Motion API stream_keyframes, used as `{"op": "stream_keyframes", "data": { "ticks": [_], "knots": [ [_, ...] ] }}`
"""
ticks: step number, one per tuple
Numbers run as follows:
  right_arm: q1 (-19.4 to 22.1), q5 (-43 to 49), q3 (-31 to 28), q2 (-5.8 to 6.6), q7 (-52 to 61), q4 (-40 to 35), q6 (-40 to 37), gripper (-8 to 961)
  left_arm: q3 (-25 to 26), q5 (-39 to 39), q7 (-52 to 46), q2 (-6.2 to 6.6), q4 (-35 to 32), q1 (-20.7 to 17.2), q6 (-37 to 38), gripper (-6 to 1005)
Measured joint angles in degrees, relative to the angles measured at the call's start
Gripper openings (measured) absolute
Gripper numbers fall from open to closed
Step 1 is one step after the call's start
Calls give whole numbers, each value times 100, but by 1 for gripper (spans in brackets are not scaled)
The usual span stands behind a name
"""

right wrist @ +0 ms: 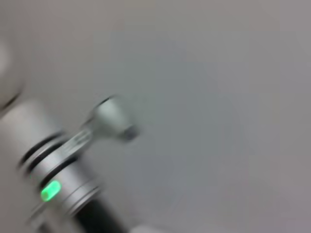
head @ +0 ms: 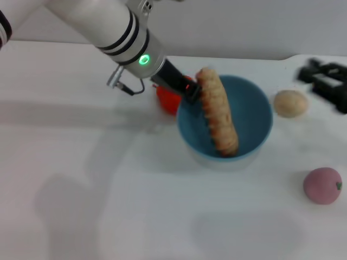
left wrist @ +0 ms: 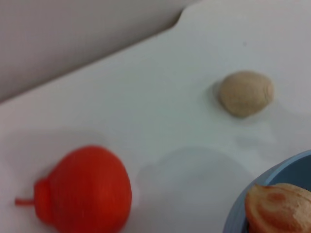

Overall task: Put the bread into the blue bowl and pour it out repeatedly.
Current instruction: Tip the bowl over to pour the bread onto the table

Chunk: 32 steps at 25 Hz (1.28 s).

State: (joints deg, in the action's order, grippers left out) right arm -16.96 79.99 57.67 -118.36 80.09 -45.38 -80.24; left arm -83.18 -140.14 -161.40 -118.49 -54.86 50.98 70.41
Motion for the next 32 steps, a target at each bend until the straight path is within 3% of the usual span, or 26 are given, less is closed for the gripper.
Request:
{"op": "stream_keyframes", "data": {
  "ticks": [3,4,5,8,10,17,20,21,32],
  "knots": [
    [180,215,-487,140,1012,-43,-20,407,-233,132,23,-3,-20,17,-415,17],
    [259,632,-605,372,1902,-35,-78,407,-432,235,43,0,-6,34,-746,17],
    [259,632,-605,372,1902,-35,-78,407,-432,235,43,0,-6,34,-746,17],
    [335,1215,-741,578,2724,-27,-229,407,-793,284,76,-1,12,52,-1362,17],
    [433,1632,-1015,572,2936,-88,-391,407,-1179,291,77,-8,0,53,-1957,17],
    [552,2409,-1275,532,3532,-128,-499,406,-1736,303,80,-18,-87,-133,-3158,17],
    [524,3171,-1434,562,4247,-202,-597,406,-2369,251,89,-8,-31,-379,-4435,16],
    [524,3171,-1434,562,4247,-202,-597,406,-2369,251,89,-8,-31,-379,-4435,16],
    [575,3528,-1585,537,4496,-247,-1235,405,-4099,168,998,-35,613,-766,-7815,16]
  ]
}}
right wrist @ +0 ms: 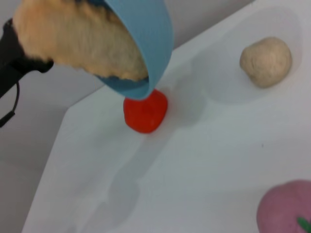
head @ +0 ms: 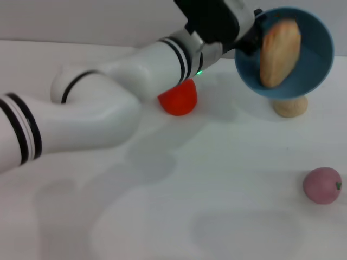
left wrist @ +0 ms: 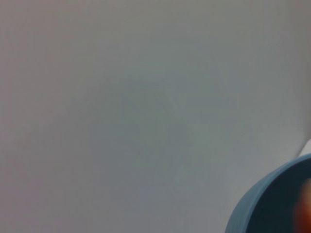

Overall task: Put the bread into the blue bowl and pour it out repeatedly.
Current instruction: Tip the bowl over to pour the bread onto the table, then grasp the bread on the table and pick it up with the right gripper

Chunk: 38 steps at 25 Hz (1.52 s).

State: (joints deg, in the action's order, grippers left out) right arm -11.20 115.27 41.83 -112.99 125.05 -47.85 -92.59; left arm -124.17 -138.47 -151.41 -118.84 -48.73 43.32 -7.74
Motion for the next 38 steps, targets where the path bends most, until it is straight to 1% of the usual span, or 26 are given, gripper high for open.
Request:
{"op": "stream_keyframes", "data": {
  "ticks": [5,7,12,15,18,19,20,22,23,26,28,31,33,38],
  "knots": [
    [-7,127,-27,9,93,21,-9,404,-497,12,570,-21,333,-175,-1351,17],
    [-13,129,-57,9,94,21,-7,404,-614,36,681,-26,459,-169,-1610,17],
    [-93,135,-69,-17,95,23,59,404,-623,128,657,-29,617,-86,-1595,17],
    [-180,143,-60,-59,75,31,123,404,-571,423,656,-28,668,-78,-1516,17],
    [-293,162,-11,-104,14,27,164,403,-520,559,655,-27,678,-75,-1453,17],
    [-335,180,-1,-124,-32,16,165,403,-279,903,653,-22,667,-68,-1104,17],
    [-389,200,3,-165,-126,-15,151,403,-176,990,653,-18,647,-65,-949,16],
    [-496,227,9,-269,-475,-134,98,403,140,1117,652,-5,556,-63,-515,16],
    [-548,230,34,-351,-728,-232,73,403,359,1163,651,-2,472,-64,-205,16],
    [-649,232,213,-533,-1339,-600,40,403,1348,1220,648,28,182,-62,1160,17],
    [-739,224,499,-558,-1543,-758,-17,403,2012,1207,644,48,127,-6,1992,17],
    [-1051,273,1001,-519,-1592,-873,-208,402,2716,1183,642,70,159,27,2792,17],
    [-1243,379,1153,-519,-1589,-972,-281,402,3017,1187,641,71,154,-26,3157,16],
    [-1667,900,1614,-542,-1288,-1582,-448,402,3393,1214,618,76,4,-180,3785,16]
  ]
}}
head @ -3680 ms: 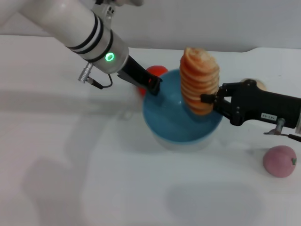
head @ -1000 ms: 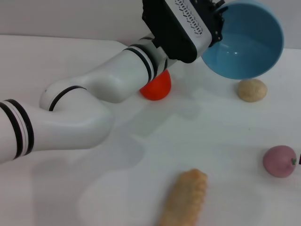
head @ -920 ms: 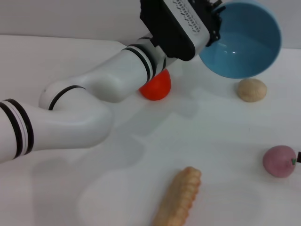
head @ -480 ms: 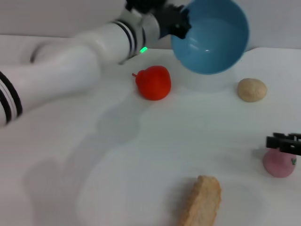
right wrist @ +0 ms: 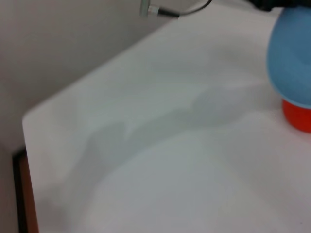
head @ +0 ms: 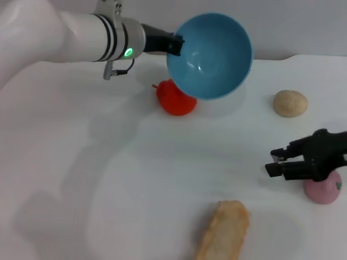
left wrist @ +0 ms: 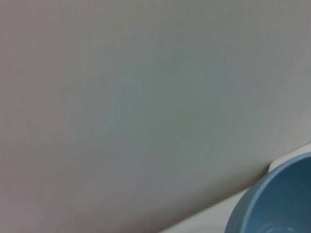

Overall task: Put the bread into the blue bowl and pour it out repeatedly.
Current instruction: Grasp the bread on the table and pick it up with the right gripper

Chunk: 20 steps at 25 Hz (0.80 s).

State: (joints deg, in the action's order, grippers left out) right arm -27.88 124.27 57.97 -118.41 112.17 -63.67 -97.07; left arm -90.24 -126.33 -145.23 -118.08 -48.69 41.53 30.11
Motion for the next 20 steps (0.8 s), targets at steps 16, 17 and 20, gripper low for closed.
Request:
{"op": "stream_keyframes", "data": {
  "ticks": [16,17,20],
  "knots": [
    [-776,1068,3140,-37,460,-696,512,401,1293,-274,-284,148,12,-19,1866,17],
    [-761,1089,3283,-38,455,-744,585,400,1329,-395,-302,123,9,-20,1914,17],
    [-619,1349,3931,-46,431,-1066,1023,400,1403,-632,-352,64,-4,-22,1976,17]
  ]
}}
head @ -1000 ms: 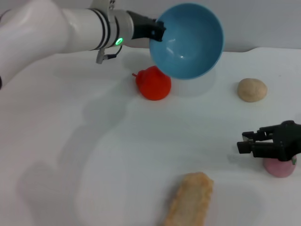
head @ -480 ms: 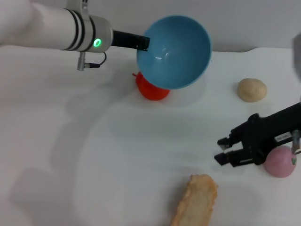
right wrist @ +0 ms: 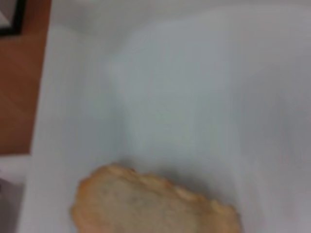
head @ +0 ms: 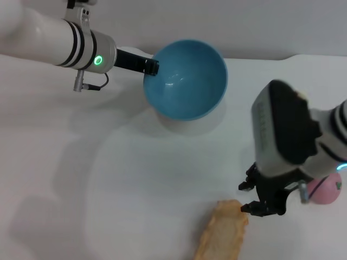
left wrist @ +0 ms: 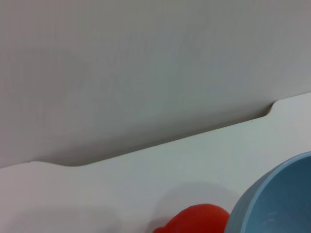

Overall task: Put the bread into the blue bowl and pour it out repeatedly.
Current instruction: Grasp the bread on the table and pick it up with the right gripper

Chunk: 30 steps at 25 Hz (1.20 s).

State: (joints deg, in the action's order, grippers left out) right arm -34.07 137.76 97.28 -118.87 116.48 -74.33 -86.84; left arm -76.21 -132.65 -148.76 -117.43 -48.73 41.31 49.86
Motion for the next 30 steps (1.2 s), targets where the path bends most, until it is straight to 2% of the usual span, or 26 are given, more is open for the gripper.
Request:
{"op": "stream_keyframes", "data": {
  "ticks": [6,19,30],
  "knots": [
    [147,341,915,-28,37,-308,321,400,83,-36,-143,-1,-25,-1,48,16],
    [241,283,1483,-35,41,-733,146,399,168,-59,-145,-6,-31,59,23,17],
    [59,-392,1734,-42,0,348,1027,398,168,-59,-110,-8,-32,103,-4,16]
  ]
}}
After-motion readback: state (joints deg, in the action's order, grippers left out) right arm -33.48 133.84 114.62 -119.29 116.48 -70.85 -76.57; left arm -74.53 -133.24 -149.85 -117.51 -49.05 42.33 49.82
